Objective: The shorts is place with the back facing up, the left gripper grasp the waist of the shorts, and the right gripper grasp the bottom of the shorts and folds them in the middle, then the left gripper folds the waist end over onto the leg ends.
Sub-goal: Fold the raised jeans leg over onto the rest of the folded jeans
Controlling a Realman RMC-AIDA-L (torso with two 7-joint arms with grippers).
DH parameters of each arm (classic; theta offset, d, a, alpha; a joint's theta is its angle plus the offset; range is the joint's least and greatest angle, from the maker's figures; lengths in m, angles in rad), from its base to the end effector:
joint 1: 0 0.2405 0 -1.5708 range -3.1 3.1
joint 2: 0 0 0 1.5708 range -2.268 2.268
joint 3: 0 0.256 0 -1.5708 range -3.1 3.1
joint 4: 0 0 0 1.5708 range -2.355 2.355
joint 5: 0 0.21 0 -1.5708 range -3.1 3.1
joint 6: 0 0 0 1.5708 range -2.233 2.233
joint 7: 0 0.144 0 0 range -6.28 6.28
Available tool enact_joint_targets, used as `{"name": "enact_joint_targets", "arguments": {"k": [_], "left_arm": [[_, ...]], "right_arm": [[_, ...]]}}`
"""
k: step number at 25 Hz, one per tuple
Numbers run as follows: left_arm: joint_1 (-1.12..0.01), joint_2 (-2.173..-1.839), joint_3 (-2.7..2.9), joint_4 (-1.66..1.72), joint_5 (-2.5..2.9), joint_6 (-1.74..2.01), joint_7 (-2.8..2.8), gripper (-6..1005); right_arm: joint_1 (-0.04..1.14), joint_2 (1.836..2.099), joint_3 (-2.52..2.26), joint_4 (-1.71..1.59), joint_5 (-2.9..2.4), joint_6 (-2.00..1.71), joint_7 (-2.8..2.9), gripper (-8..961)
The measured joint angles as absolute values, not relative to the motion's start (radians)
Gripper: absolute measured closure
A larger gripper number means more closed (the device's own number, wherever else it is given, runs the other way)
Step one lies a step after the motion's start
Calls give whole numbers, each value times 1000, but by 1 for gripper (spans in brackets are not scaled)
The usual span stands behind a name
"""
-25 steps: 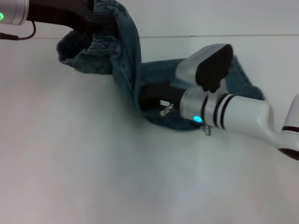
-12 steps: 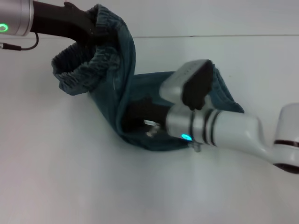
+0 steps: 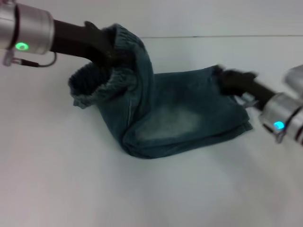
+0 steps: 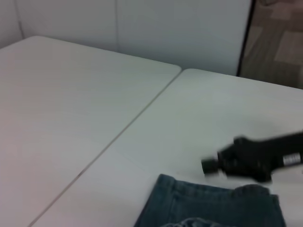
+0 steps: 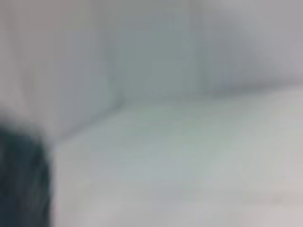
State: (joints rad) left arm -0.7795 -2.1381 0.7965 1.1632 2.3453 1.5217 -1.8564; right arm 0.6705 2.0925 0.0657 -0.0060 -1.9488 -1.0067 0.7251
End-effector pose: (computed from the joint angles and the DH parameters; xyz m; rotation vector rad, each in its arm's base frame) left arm -0.1444 0.4040 0.0391 -2.7375 -0.4047 -0.2143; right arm 0.2832 0.3723 -0.0612 -2.0235 0.8215 0.7825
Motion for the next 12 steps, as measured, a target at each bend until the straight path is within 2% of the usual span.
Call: {"name": "enact_joint_targets", "arguments": {"k": [3, 12], "left_arm": [[-792, -2162, 853, 1139, 2339, 1494, -1847, 830], [-874, -2165, 1181, 900, 2212, 1247, -1838, 812]], "right_arm": [[621, 2090, 143, -32, -1818, -1145, 686, 919], [579, 2089, 180, -40, -1564, -1364, 662, 911]]}}
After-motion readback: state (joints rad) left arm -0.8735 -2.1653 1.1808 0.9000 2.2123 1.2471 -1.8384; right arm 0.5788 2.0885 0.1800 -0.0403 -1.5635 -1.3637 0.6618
